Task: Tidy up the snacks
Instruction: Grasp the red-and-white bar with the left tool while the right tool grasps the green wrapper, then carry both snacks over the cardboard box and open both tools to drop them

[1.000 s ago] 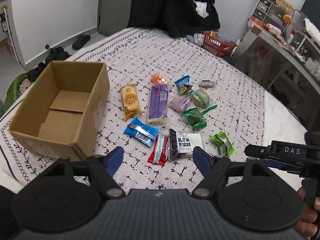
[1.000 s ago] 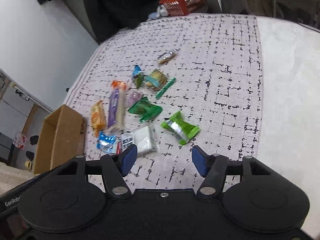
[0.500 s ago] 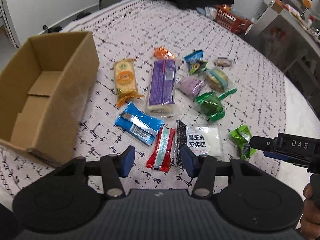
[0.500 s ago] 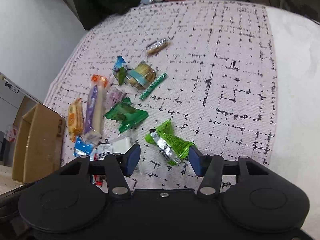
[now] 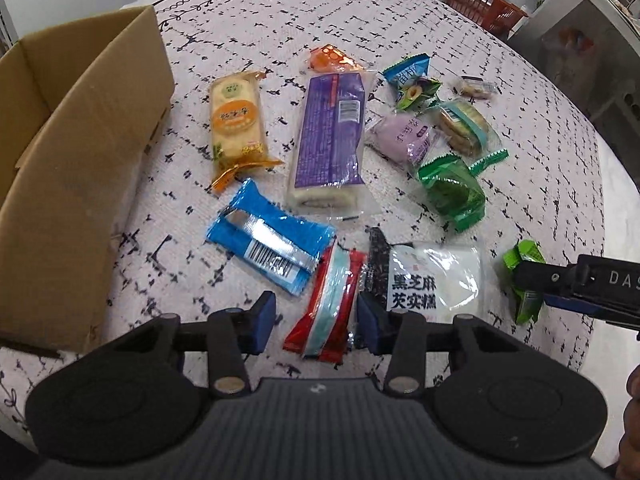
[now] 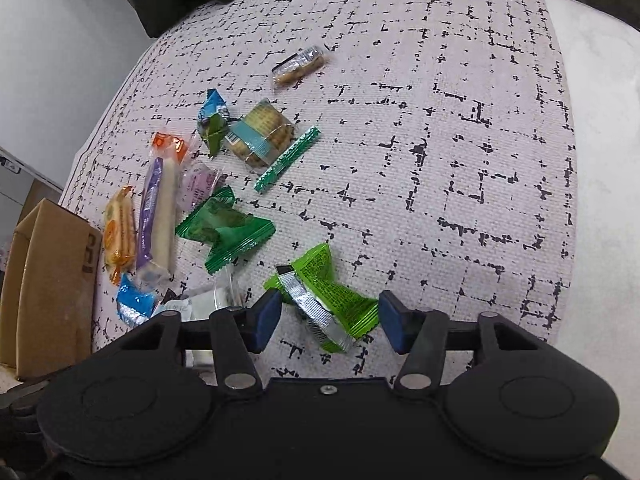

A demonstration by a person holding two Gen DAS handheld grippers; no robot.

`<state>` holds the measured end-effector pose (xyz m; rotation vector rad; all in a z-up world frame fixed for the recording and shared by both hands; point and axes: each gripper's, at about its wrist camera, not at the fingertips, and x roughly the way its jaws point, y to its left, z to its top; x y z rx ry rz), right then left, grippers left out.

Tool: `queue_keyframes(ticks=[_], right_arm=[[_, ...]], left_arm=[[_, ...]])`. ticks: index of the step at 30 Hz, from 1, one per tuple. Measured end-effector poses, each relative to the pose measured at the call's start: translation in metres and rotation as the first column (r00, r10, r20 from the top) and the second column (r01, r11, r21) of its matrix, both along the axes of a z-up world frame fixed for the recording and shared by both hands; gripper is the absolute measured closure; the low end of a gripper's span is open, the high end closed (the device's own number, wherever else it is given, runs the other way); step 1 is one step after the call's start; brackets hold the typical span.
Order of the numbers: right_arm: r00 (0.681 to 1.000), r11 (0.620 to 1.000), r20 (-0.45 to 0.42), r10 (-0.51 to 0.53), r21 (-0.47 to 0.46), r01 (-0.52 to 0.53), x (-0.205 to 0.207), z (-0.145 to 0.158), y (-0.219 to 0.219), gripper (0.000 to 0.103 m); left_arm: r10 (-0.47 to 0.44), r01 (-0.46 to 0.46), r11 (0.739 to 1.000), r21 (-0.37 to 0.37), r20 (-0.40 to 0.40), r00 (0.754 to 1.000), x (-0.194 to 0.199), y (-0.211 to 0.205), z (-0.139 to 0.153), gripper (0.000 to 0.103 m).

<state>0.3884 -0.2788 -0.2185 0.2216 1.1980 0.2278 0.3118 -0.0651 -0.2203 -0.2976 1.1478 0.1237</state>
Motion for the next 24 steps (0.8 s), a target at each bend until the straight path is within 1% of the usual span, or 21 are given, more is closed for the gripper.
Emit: queue_keyframes(ticks=[6, 7, 8, 9, 10, 11, 13, 16, 20, 24], right_arm=[[1.0, 1.0, 0.028, 0.013, -0.026, -0.012, 0.006, -0.002, 0.007, 0.045], [0.999, 0.999, 0.03, 0.016, -0.031, -0.015, 0.006, -0.003, 0.008, 0.045], [0.999, 0.999, 0.031, 0.021, -0.037, -0.019, 0.006, -0.004, 0.009, 0.046], [0.999, 0.999, 0.036, 0.025, -0.045, -0.024, 0.005, -0.004, 0.009, 0.051], [0.999, 0.998, 0.043, 0.033, -0.048, -0.031, 0.004, -0.003, 0.01, 0.064], [0.998, 0.998, 0.043, 0.04, -0.043, -0.038, 0.004, -0.003, 0.01, 0.072], [0.999, 0.999, 0.037, 0.037, -0.028, -0.036, 0.002, -0.003, 0.008, 0.073], [0.998, 0.999, 0.049, 0.032, -0.012, -0.031, -0.001, 0.0, 0.006, 0.073], [0.996, 1.0, 0.085, 0.03, -0.005, -0.029, -0.008, 0.008, 0.003, 0.074], [0.992, 0.999, 0.124, 0.039, 0.0, -0.039, -0.016, 0.018, 0.003, 0.074]], left_arm=[[-0.001, 0.001, 1.0, 0.015, 0.011, 1.0, 0.004, -0.003, -0.004, 0.059], [-0.004, 0.004, 1.0, 0.022, 0.012, 1.0, 0.004, -0.003, -0.005, 0.063], [-0.007, 0.007, 0.999, 0.033, 0.01, 1.0, 0.003, -0.004, -0.005, 0.069], [-0.006, 0.005, 0.999, 0.036, 0.015, 1.0, 0.002, -0.004, -0.005, 0.071], [-0.004, 0.003, 0.999, 0.036, 0.019, 1.0, 0.0, -0.004, -0.005, 0.076], [-0.004, 0.003, 1.0, 0.031, 0.022, 1.0, 0.0, -0.003, -0.003, 0.083], [0.0, 0.0, 1.0, 0.019, 0.024, 1.0, -0.003, -0.002, 0.0, 0.083], [-0.013, 0.011, 1.0, 0.026, 0.061, 0.998, -0.01, -0.005, 0.011, 0.084], [0.0, -0.001, 1.0, 0.008, 0.083, 0.997, -0.019, -0.003, 0.025, 0.084], [0.002, -0.003, 1.0, 0.012, 0.122, 0.993, -0.03, -0.001, 0.044, 0.084]])
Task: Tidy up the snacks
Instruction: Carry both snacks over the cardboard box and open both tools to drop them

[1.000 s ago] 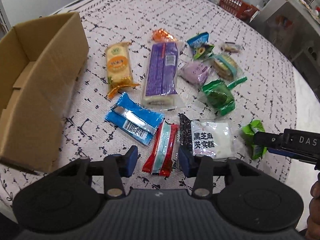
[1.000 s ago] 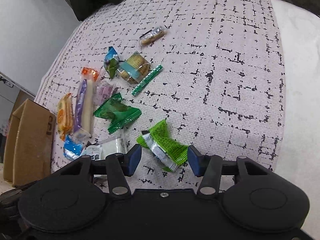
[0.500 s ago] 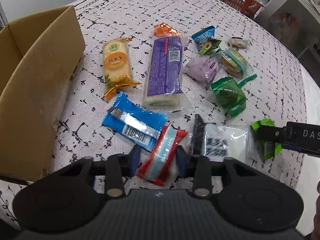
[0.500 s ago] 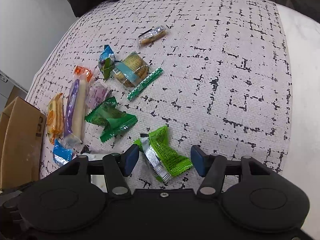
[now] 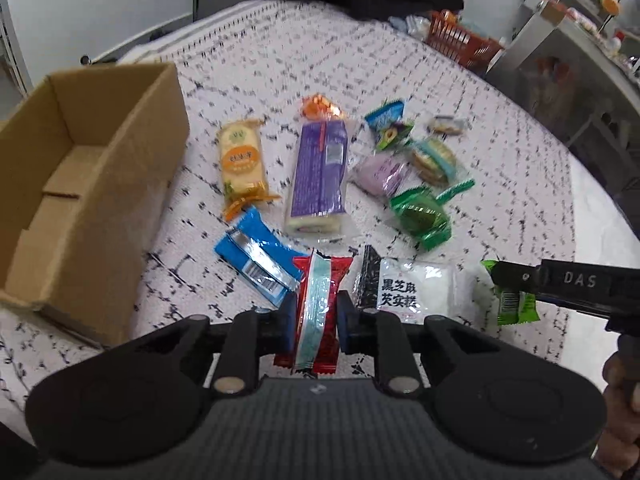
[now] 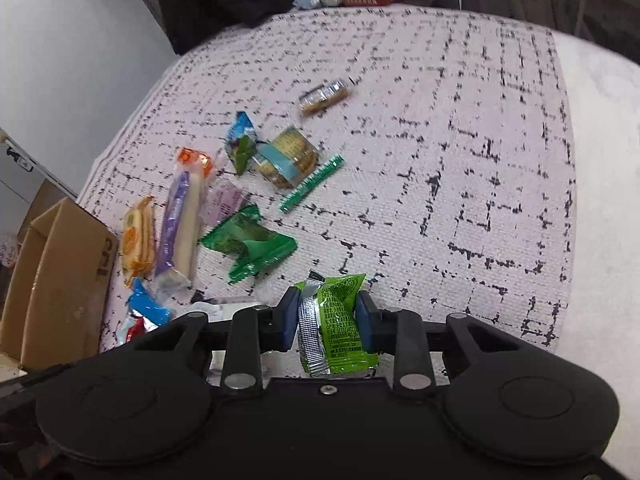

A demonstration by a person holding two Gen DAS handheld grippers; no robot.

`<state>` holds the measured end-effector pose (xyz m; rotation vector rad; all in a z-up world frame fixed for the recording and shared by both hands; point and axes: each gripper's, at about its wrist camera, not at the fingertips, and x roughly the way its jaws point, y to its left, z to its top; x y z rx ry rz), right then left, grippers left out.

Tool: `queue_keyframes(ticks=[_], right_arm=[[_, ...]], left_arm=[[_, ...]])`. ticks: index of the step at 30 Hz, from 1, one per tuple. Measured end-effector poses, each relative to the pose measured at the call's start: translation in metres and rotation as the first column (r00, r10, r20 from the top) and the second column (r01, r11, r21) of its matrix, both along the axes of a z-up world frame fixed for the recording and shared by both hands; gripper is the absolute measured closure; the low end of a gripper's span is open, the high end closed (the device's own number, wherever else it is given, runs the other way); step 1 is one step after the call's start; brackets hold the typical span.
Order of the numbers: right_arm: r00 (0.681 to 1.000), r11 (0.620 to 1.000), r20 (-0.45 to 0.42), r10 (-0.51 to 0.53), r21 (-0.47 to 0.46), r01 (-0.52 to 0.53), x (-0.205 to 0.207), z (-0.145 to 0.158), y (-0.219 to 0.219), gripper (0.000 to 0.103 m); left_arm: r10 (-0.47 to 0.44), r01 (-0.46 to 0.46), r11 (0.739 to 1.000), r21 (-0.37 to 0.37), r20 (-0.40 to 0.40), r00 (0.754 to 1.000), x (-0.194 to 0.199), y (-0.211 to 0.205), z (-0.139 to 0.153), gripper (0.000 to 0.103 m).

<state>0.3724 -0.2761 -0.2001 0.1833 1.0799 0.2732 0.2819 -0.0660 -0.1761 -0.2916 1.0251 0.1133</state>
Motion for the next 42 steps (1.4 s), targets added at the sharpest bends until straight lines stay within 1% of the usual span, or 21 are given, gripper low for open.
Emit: queue_keyframes(ticks=[5, 9, 12, 14, 18, 22, 31, 37, 42], right_arm=[[0.999, 0.999, 0.049, 0.002, 0.037, -0.004, -0.011, 0.019, 0.0, 0.074], [0.999, 0.998, 0.046, 0.011, 0.067, -0.014, -0.018, 0.03, 0.003, 0.074], [0.998, 0.998, 0.065, 0.013, 0.058, -0.016, -0.025, 0.041, 0.008, 0.074], [0.998, 0.998, 0.069, 0.015, 0.068, -0.02, -0.029, 0.048, 0.013, 0.074], [0.994, 0.997, 0.095, 0.044, 0.064, -0.05, -0.04, 0.064, 0.03, 0.074], [0.992, 0.995, 0.109, 0.063, 0.071, -0.071, -0.048, 0.077, 0.046, 0.074], [0.989, 0.995, 0.131, 0.064, 0.07, -0.074, -0.063, 0.106, 0.082, 0.074], [0.989, 0.996, 0.135, 0.067, 0.052, -0.074, -0.067, 0.117, 0.107, 0.074], [0.99, 0.995, 0.123, 0.072, 0.066, -0.081, -0.068, 0.124, 0.128, 0.074]], left_arm=[[0.008, -0.008, 1.0, 0.001, 0.042, 0.999, -0.013, 0.006, 0.026, 0.084], [0.016, -0.015, 1.0, -0.002, 0.068, 0.998, -0.022, 0.01, 0.045, 0.084], [0.021, -0.021, 1.0, -0.006, 0.082, 0.996, -0.028, 0.015, 0.056, 0.084], [0.023, -0.023, 1.0, -0.008, 0.093, 0.995, -0.032, 0.019, 0.064, 0.084], [0.027, -0.025, 1.0, -0.016, 0.112, 0.993, -0.037, 0.028, 0.076, 0.084], [0.034, -0.031, 0.999, -0.024, 0.127, 0.991, -0.044, 0.039, 0.085, 0.084], [0.046, -0.041, 0.998, -0.038, 0.145, 0.988, -0.055, 0.072, 0.098, 0.084], [0.054, -0.048, 0.998, -0.039, 0.159, 0.986, -0.058, 0.098, 0.106, 0.084], [0.059, -0.054, 0.998, -0.035, 0.169, 0.984, -0.061, 0.118, 0.109, 0.084]])
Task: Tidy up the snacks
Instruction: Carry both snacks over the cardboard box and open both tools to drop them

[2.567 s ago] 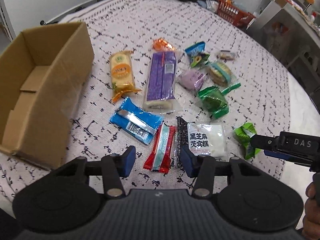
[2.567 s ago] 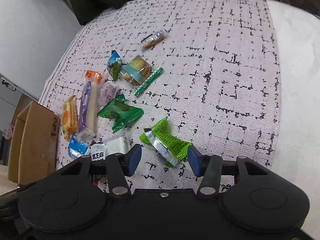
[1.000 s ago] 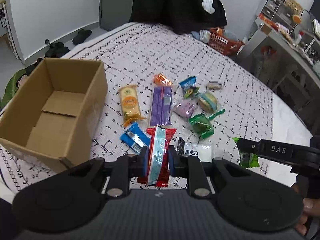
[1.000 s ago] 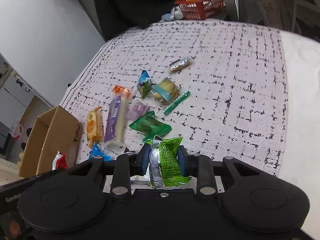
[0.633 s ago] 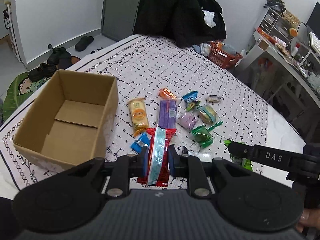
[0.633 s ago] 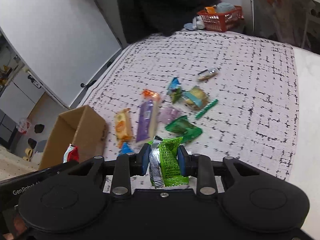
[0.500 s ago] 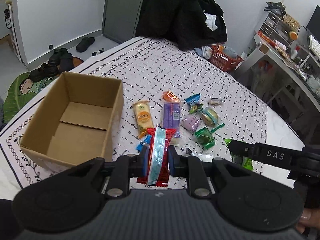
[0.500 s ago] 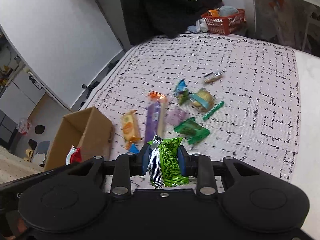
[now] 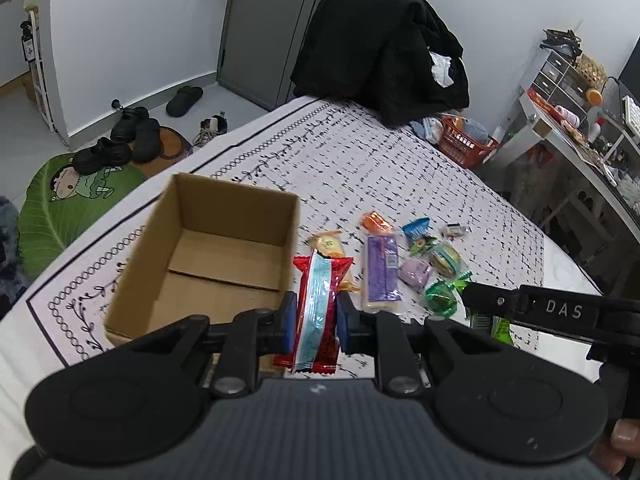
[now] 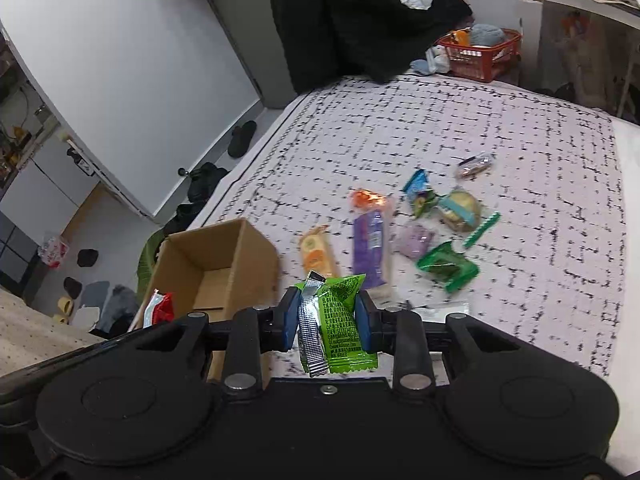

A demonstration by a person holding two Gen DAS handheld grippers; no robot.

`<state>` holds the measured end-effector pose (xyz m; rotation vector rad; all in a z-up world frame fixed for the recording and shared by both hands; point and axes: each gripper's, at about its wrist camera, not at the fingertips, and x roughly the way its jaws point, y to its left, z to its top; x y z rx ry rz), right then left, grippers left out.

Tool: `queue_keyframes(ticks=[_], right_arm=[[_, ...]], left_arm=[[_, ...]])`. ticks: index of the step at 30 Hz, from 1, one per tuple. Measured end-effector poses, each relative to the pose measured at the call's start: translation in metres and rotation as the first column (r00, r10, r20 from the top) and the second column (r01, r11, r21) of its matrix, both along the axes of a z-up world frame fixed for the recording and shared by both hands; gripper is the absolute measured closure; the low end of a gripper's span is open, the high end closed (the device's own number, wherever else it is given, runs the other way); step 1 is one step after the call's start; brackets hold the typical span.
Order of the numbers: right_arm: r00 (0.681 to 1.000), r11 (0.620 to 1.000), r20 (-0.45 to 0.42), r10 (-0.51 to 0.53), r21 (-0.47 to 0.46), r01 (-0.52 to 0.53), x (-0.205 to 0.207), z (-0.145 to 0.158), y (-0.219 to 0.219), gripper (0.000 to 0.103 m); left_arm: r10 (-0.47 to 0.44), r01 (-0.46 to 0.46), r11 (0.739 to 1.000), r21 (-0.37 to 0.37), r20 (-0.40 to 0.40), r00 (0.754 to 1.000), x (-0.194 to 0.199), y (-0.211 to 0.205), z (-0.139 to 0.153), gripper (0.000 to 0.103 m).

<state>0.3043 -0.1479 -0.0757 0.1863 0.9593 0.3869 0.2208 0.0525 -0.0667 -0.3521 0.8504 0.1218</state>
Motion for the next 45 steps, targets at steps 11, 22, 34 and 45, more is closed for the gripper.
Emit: queue_keyframes(ticks=[11, 22, 34, 45], right_arm=[[0.998, 0.998, -0.022, 0.055, -0.004, -0.056, -0.002, 0.003, 0.056, 0.074], [0.993, 0.994, -0.05, 0.107, 0.016, -0.106, 0.006, -0.002, 0.102, 0.074], [0.985, 0.988, -0.089, 0.15, 0.053, -0.146, 0.01, -0.011, 0.132, 0.074], [0.985, 0.984, -0.09, 0.146, 0.119, -0.135, 0.006, -0.004, 0.128, 0.035]], left_arm=[[0.023, -0.023, 1.0, -0.011, -0.009, 1.0, -0.003, 0.048, -0.001, 0.083], [0.058, -0.058, 0.998, -0.014, -0.039, 0.998, 0.006, 0.087, -0.009, 0.083], [0.113, -0.116, 0.993, -0.029, -0.105, 0.988, 0.006, 0.113, -0.013, 0.065], [0.185, -0.187, 0.982, -0.034, -0.043, 0.982, -0.013, 0.125, 0.006, 0.007]])
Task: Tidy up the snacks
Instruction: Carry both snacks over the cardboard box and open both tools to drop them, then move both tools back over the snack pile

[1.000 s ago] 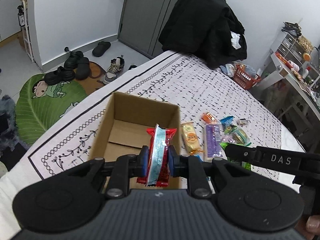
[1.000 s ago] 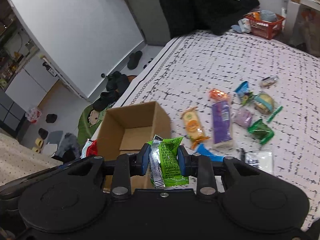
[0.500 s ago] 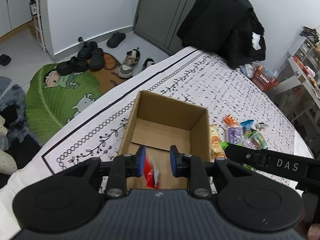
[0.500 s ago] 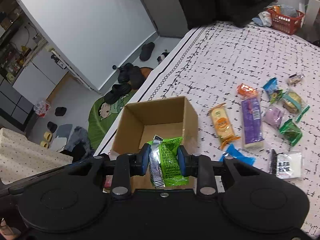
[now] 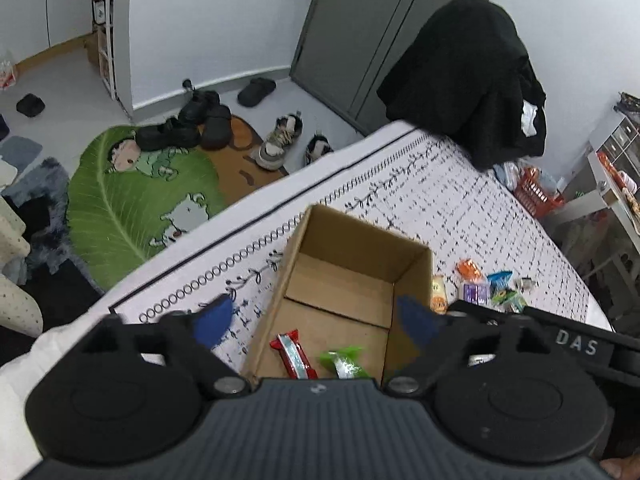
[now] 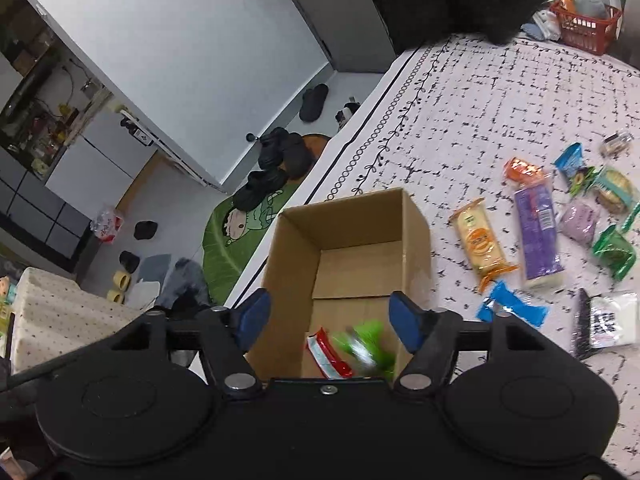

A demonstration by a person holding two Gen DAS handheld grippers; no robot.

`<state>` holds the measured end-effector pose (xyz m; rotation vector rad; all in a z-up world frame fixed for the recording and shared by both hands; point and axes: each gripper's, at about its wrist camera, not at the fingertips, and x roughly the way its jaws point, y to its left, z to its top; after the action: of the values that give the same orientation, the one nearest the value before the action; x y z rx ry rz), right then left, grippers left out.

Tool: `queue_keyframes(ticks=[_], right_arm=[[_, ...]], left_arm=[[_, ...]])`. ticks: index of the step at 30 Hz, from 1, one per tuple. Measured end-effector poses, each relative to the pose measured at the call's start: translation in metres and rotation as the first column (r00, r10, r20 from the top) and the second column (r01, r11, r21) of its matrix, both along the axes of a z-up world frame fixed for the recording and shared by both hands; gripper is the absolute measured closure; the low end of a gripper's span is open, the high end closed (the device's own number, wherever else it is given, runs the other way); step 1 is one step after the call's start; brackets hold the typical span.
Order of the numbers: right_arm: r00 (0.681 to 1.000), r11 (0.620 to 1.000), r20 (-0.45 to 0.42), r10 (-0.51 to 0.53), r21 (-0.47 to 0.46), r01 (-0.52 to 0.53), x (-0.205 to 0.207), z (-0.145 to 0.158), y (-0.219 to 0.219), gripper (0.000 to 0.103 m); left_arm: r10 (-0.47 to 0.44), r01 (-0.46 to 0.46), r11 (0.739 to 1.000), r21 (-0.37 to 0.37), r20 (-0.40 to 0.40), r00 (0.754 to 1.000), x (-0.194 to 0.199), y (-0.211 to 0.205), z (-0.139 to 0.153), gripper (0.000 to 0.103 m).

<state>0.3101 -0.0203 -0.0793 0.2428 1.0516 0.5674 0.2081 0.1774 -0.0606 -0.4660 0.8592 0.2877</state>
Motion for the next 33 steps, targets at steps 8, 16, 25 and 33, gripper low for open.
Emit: queue_keyframes(ticks=[8, 16, 25, 33], right_arm=[[0.997, 0.997, 0.047, -0.066, -0.036, 0.068, -0.005, 0.007, -0.039, 0.013], [0.989, 0.99, 0.093, -0.113, -0.077, 0.12, -0.013, 0.01, -0.081, 0.007], [0.976, 0.974, 0.118, -0.184, -0.109, 0.197, -0.014, 0.009, -0.134, 0.006], [0.97, 0.965, 0.111, -0.217, -0.123, 0.231, -0.014, 0.002, -0.169, 0.006]], left_arm=[[-0.014, 0.013, 0.999, 0.042, 0.024, 1.0, -0.002, -0.017, 0.01, 0.0], [-0.065, 0.063, 0.996, 0.058, 0.037, 0.997, -0.003, -0.045, 0.017, 0.0], [-0.114, 0.113, 0.993, 0.038, 0.027, 0.993, 0.002, -0.084, 0.017, 0.0], [-0.115, 0.114, 0.993, 0.011, 0.028, 0.993, 0.007, -0.111, 0.014, 0.0]])
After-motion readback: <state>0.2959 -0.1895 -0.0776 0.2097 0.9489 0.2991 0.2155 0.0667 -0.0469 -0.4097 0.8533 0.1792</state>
